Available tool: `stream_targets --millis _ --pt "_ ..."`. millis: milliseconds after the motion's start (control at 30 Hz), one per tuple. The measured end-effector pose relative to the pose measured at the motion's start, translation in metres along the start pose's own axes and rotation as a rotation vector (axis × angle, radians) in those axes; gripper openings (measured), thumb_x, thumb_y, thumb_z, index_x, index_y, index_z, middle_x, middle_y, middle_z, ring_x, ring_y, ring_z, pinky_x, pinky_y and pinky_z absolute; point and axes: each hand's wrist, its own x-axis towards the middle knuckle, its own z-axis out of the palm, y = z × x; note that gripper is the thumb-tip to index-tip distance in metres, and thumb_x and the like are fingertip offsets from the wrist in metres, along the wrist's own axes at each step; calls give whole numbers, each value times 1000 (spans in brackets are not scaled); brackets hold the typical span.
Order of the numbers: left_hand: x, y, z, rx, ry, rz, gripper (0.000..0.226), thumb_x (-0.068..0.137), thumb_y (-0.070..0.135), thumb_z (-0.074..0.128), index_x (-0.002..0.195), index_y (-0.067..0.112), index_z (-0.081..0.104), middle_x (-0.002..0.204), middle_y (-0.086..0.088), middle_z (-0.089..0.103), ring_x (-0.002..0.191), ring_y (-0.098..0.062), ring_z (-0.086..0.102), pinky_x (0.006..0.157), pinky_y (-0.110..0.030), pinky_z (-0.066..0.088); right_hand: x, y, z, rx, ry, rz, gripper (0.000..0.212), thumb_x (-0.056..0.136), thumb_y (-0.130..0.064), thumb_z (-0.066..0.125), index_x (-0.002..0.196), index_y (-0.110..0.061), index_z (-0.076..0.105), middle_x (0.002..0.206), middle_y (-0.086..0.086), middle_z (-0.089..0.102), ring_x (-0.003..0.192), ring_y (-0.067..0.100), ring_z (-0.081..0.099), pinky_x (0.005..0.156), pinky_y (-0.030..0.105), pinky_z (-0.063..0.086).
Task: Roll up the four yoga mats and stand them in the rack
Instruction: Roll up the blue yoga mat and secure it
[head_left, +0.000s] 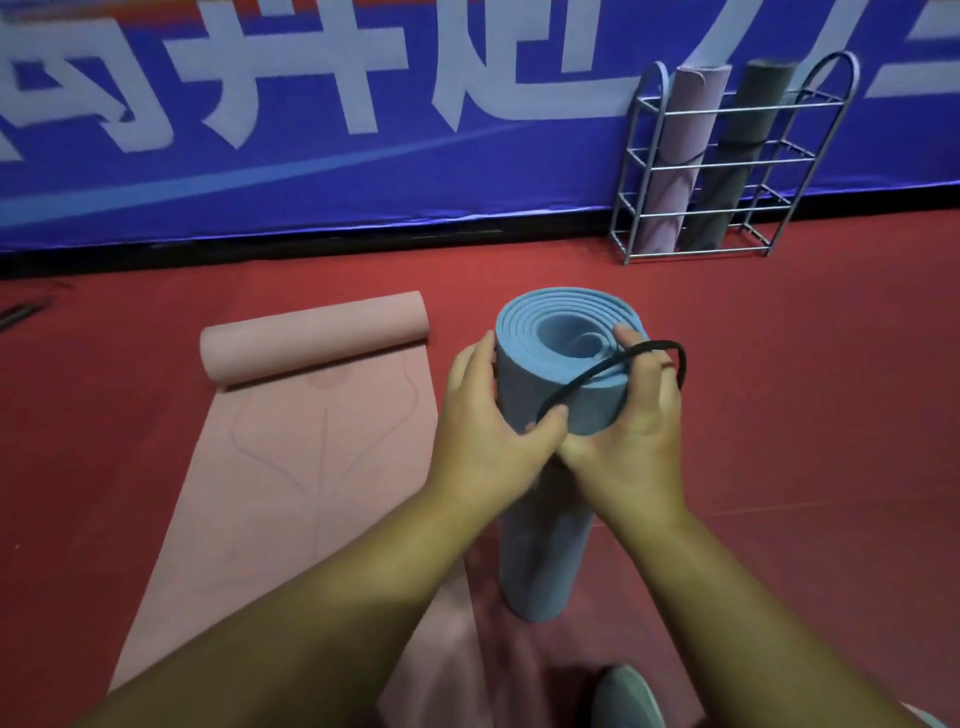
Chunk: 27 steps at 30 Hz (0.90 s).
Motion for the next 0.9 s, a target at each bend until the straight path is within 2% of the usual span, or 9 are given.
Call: stream_targets --millis 100,167,333,433,533,633,733,833,900 --pt "0 -1 -6 -97 57 36 63 74 15 66 134 26 52 134 4 55 125 -12 58 100 -39 55 0 -1 5 -20 22 -20 102 56 -52 85 143 -27 39 124 11 49 119 34 51 100 50 46" --pt "4 2 -10 -103 83 112 50 75 1 58 113 32 53 131 -5 56 125 -16 57 99 -42 55 4 -2 6 -49 12 -18 103 53 -51 88 142 -29 40 122 10 49 119 33 51 101 48 46" --pt "13 2 -24 196 -27 388 23 71 -6 40 73 9 58 130 -21 49 120 -28 54 106 -32 44 8 -1 6 -67 -28 -9 99 48 -48 89 135 -31 44 125 7 50 125 27 47 105 38 43" --pt "19 4 -29 222 -41 459 39 77 4 37 83 4 75 130 -25 51 122 -29 56 110 -37 45 7 -1 6 -78 -14 8 101 48 -45 92 136 -33 44 127 7 51 126 27 47 106 42 43" --pt "38 2 -39 308 12 491 50 79 3 36 105 8 79 128 -19 55 107 -24 62 95 -37 55 5 -4 7 -82 -2 -16 98 50 -44 90 136 -33 44 127 10 52 124 30 49 105 45 44" --pt "63 3 -53 327 19 324 58 79 -10 42 118 16 76 124 -5 54 97 -17 66 92 -29 56 2 -10 7 -53 -39 -21 97 52 -39 88 136 -40 40 125 6 51 121 28 51 103 37 44" --pt "75 8 -56 387 -88 151 60 82 -14 48 126 20 72 128 -1 56 115 -10 55 102 -12 41 -1 -11 8 -62 -47 -44 91 52 -35 90 130 -39 43 123 3 51 118 27 52 100 37 45" --pt "89 5 -56 303 -192 14 61 84 -13 55 131 23 69 130 2 56 123 -14 54 110 -33 44 1 -10 9 -45 -49 -44 84 52 -31 91 121 -36 44 120 -1 51 114 23 50 98 36 44" --pt "102 4 -58 175 -279 -63 63 83 -17 61 133 20 66 137 2 53 120 -19 59 108 -37 49 2 -9 9 -40 -61 -46 81 53 -29 92 118 -36 44 119 -1 50 112 22 50 96 34 43"
